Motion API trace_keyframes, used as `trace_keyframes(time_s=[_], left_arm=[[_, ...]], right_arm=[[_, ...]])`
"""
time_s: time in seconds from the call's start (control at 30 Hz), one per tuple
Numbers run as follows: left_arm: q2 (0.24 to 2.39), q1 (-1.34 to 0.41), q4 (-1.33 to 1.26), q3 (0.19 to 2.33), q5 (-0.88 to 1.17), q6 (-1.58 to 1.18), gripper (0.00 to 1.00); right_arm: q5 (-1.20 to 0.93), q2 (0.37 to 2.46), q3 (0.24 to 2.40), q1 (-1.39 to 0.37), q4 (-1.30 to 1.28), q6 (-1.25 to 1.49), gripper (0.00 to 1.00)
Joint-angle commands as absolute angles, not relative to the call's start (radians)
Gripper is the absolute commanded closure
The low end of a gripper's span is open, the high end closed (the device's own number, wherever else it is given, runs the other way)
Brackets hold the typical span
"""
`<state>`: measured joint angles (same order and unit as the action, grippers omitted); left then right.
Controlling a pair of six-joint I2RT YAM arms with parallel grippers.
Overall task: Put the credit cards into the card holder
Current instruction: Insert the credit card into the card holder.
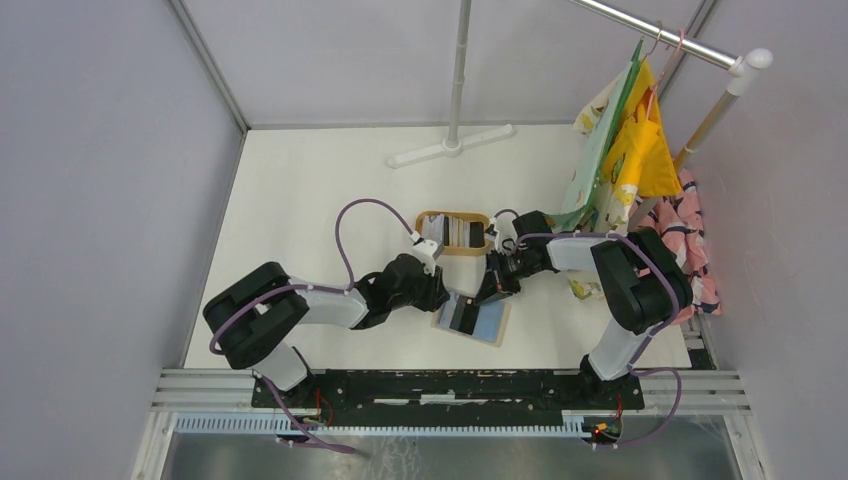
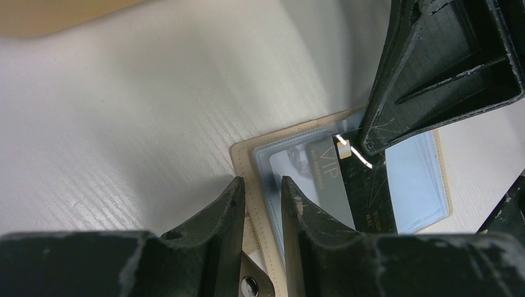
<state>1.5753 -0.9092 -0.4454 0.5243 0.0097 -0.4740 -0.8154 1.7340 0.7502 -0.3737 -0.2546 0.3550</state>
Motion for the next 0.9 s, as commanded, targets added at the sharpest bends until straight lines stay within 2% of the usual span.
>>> trace_keyframes(time_s=[0.0, 0.2, 0.43, 0.7, 0.87], left_arm=[[1.584, -0.925, -0.536, 0.535, 0.087, -0.475, 0.66], [1.556, -0.925, -0.537, 0.526, 0.07, -0.485, 0.62], [1.406, -0.925, -0.429, 0.509, -0.064, -0.493, 0.48], [1.258, -0.979, -0.274, 0.539, -0.166, -0.556, 0.49], [1.305, -1.084, -0.272, 0.579, -0.234, -0.613, 0.59]], right_arm=[[-0.794, 1.748, 0.762, -0.39, -0.127, 0.368, 1.0], [-0.817, 1.739, 0.739, -0.39, -0.071, 0.389, 0.89], [-0.815, 1.722, 0.746, -0.387, -0.082, 0.338, 0.7], [-0.798, 1.719, 0.76, -0.384, -0.11, 0.297, 0.69], [-0.796, 1.724, 0.761, -0.385, -0.11, 0.292, 0.68]])
